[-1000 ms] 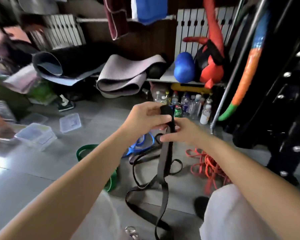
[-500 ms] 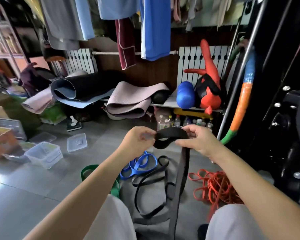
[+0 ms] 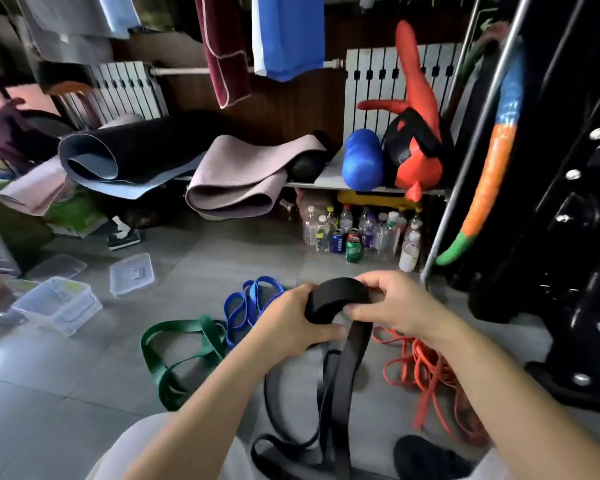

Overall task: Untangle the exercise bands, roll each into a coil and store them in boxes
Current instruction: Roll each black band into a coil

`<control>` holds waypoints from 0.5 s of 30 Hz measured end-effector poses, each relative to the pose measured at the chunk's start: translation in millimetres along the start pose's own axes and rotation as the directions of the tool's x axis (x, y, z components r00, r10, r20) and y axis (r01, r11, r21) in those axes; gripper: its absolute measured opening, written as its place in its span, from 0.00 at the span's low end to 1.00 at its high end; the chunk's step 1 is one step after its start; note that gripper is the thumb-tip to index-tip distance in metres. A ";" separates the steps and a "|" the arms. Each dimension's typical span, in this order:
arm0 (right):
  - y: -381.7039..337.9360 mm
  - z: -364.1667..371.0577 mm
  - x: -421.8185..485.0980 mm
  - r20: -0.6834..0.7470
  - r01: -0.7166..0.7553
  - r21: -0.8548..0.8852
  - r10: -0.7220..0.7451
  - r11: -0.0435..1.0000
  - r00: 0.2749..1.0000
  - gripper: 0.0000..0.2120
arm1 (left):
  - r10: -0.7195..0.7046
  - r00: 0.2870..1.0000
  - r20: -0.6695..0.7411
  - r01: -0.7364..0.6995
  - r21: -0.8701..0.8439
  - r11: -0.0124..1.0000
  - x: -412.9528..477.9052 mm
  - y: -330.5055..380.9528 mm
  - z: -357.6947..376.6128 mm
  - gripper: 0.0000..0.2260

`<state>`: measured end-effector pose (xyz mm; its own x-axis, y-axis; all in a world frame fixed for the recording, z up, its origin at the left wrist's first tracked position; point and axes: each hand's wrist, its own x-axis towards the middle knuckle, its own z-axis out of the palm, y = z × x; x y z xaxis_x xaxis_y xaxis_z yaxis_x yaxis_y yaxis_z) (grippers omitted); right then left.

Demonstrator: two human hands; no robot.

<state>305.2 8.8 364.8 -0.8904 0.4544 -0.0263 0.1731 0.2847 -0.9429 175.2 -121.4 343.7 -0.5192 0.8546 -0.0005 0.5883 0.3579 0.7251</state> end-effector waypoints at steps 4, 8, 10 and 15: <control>4.1 -13.8 2.1 -0.006 -0.053 -0.239 0.053 0.970 0.999 0.12 | 0.103 0.979 -0.175 -0.050 0.283 0.958 9.6 -5.7 -0.6 0.43; 12.1 -20.2 5.3 -0.052 -0.132 -0.422 0.121 0.897 0.991 0.13 | 0.365 0.919 -0.152 -0.298 0.341 0.892 12.0 0.6 -3.5 0.51; 15.7 -20.6 7.0 -0.054 -0.139 -0.437 0.129 0.889 0.990 0.15 | 0.458 0.870 -0.181 -0.392 0.311 0.866 12.8 0.9 -1.0 0.37; 13.3 -17.3 4.4 -0.056 -0.129 -0.404 0.116 0.906 0.992 0.16 | 0.340 0.937 -0.076 -0.318 0.214 0.924 11.8 -6.6 -2.8 0.15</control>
<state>310.9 29.2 357.9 -0.8392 0.5311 -0.1166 0.4415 0.5403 -0.7164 163.5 -114.8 340.8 -0.3341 0.8940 0.2984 0.8409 0.1397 0.5229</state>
